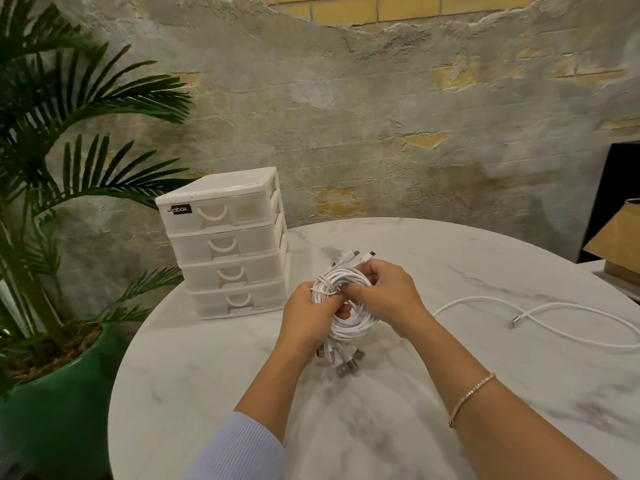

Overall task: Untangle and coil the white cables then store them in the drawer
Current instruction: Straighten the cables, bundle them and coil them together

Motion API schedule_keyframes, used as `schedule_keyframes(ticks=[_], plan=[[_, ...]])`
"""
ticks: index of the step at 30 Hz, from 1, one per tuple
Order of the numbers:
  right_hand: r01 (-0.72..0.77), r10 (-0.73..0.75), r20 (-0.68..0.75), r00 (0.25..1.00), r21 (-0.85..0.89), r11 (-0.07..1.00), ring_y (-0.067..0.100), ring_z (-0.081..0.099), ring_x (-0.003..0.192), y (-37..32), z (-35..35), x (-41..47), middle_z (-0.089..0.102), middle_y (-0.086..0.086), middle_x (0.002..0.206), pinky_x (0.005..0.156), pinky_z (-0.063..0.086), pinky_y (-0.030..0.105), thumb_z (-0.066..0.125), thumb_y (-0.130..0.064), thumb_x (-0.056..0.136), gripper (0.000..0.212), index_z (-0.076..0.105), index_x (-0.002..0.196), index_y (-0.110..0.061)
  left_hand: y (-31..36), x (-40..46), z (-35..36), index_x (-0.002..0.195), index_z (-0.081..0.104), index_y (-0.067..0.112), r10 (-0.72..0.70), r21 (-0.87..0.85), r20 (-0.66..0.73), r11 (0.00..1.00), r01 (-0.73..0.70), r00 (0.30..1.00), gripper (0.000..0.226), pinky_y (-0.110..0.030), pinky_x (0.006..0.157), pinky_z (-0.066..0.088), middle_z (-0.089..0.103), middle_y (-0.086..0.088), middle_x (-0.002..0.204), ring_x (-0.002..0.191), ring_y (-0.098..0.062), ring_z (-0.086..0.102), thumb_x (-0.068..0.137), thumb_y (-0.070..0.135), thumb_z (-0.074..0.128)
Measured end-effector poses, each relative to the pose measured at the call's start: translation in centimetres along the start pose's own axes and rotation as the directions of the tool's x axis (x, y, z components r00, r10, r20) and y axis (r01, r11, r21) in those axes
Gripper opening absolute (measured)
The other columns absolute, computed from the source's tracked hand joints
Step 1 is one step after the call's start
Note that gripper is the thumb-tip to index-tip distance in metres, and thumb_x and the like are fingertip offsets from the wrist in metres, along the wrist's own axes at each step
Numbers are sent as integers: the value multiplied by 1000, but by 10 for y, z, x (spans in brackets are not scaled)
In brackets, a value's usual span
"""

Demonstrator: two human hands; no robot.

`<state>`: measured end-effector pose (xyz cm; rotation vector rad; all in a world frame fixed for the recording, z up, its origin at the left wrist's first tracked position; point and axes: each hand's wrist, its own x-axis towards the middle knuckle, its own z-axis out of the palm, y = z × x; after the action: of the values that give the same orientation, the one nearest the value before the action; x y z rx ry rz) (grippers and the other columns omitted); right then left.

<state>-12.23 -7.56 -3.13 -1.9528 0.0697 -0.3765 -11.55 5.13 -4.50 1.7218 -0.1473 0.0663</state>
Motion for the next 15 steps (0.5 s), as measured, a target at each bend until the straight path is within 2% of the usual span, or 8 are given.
schedule_keyframes(ticks=[3, 5, 7, 9, 12, 15], plan=[[-32, 30, 17, 999, 135, 990, 17, 62, 70, 1, -1, 1, 65, 0, 74, 69, 51, 34, 74, -10, 69, 19, 62, 75, -24, -1, 0, -2, 86, 61, 14, -3, -3, -63, 1000, 3, 998, 13, -44, 76, 57, 71, -6, 74, 70, -21, 69, 80, 17, 72], [-37, 36, 14, 999, 154, 987, 19, 63, 74, 2, -3, 2, 66, 3, 77, 73, 53, 36, 71, -8, 69, 19, 64, 76, -23, 0, 0, -3, 85, 61, 19, -1, -9, -69, 1000, 1, 998, 17, -44, 76, 57, 71, -3, 76, 70, -19, 70, 78, 24, 76], [-34, 31, 23, 999, 167, 985, 20, 64, 78, 4, -4, 4, 68, 4, 80, 77, 54, 38, 68, -5, 68, 20, 65, 77, -23, 2, -1, -2, 83, 63, 20, -4, -23, -66, 1000, 3, 998, 17, -44, 77, 55, 70, -1, 75, 69, -19, 70, 76, 25, 77], [-26, 21, 33, 999, 176, 984, 19, 64, 80, 5, -6, 3, 69, 3, 82, 78, 53, 37, 68, -6, 68, 19, 66, 78, -22, 1, 0, -1, 80, 64, 17, -21, -51, -75, 999, 17, 997, 15, -45, 76, 55, 69, 0, 65, 65, -20, 67, 75, 20, 78], [11, -9, -10, 1000, 232, 973, 14, 61, 77, 7, -10, 4, 68, -3, 79, 69, 48, 31, 72, -21, 71, 5, 68, 73, -23, -2, 4, -3, 79, 65, 10, -82, -125, -94, 990, 70, 992, 9, -46, 78, 54, 66, 1, 53, 61, -22, 63, 78, 12, 74], [-2, 0, 9, 1000, 229, 974, 8, 52, 70, 8, -19, 7, 61, -8, 78, 61, 38, 24, 72, -45, 75, 25, 68, 83, -22, -2, 5, -6, 74, 65, 10, -110, -202, -104, 975, 87, 988, 10, -38, 70, 55, 65, 1, 50, 54, -18, 62, 79, 6, 73]])
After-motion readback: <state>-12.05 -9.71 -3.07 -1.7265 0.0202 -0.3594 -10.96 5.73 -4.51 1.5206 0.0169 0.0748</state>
